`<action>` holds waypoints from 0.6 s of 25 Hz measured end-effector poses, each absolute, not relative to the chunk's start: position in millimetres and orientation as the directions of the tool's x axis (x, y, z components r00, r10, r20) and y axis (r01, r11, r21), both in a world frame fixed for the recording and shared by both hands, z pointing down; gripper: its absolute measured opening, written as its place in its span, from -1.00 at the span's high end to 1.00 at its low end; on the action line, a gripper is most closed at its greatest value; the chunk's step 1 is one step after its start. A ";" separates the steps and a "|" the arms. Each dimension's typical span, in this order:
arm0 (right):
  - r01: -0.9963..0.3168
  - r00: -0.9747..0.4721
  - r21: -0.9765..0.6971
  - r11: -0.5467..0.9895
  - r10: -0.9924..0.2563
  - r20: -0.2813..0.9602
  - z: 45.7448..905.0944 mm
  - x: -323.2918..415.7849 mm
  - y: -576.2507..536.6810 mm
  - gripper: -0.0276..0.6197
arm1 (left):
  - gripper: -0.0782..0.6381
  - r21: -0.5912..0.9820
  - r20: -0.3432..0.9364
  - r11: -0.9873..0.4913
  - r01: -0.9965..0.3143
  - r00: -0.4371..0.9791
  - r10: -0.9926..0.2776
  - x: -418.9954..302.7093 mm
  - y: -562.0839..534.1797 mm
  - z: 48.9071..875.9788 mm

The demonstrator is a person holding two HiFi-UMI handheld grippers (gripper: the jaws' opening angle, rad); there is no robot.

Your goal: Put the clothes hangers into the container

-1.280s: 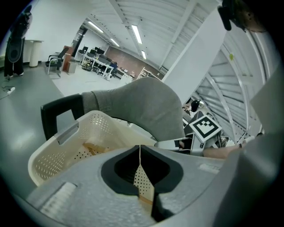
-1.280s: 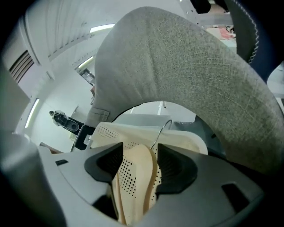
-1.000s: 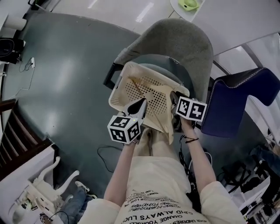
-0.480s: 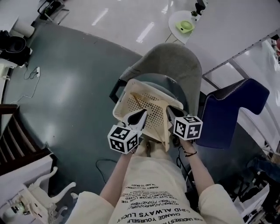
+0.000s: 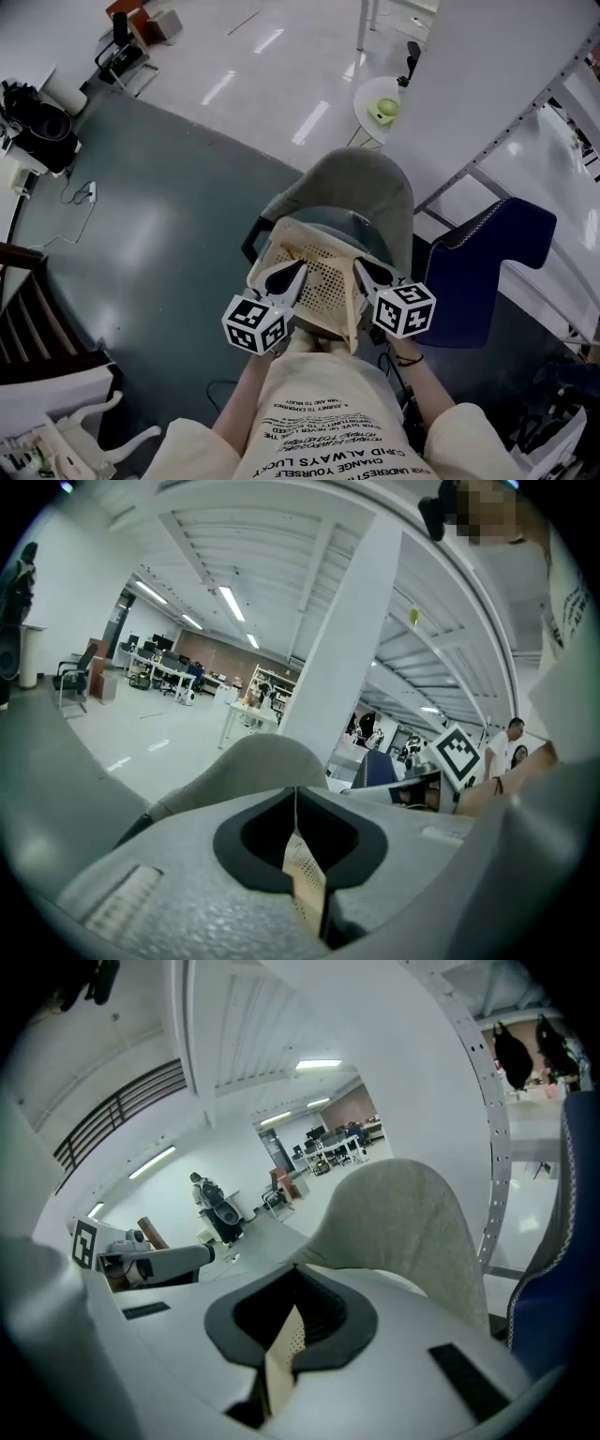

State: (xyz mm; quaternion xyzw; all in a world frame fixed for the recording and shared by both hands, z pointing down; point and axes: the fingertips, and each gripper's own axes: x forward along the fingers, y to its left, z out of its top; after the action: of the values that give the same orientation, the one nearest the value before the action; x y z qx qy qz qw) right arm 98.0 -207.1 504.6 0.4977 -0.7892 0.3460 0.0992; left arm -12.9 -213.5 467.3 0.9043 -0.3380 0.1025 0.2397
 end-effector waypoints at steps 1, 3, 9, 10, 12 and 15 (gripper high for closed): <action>-0.851 -0.489 -0.446 0.275 -0.725 0.485 497.1 97.9 -208.0 0.90 | 0.71 0.356 0.337 -0.663 -0.659 0.752 -0.567 -12.8 -215.3 461.0; -0.847 -0.493 -0.445 0.290 -0.743 0.453 481.9 97.4 -211.4 0.90 | 0.71 0.338 0.315 -0.676 -0.655 0.756 -0.574 -12.5 -219.1 448.3; -0.850 -0.484 -0.392 0.353 -0.817 0.315 424.0 94.9 -219.6 0.90 | 0.71 0.287 0.238 -0.711 -0.642 0.767 -0.596 -13.7 -225.2 408.1; -0.851 -0.484 -0.380 0.364 -0.825 0.294 415.0 94.7 -219.8 0.90 | 0.71 0.278 0.223 -0.714 -0.642 0.766 -0.602 -14.6 -225.8 401.3; -0.855 -0.479 -0.354 0.380 -0.840 0.255 398.8 95.6 -219.8 0.90 | 0.71 0.265 0.199 -0.718 -0.644 0.765 -0.612 -16.6 -226.0 389.6; -0.862 -0.471 -0.316 0.397 -0.857 0.207 379.6 96.8 -219.9 0.90 | 0.71 0.233 0.175 -0.723 -0.650 0.760 -0.626 -21.1 -226.8 375.1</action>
State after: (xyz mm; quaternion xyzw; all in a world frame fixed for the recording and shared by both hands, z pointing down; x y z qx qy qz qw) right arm 96.8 -219.9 379.6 0.5142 -0.8358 0.1923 0.0055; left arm -21.1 -226.8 375.1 0.9273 -0.3439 0.0421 0.1414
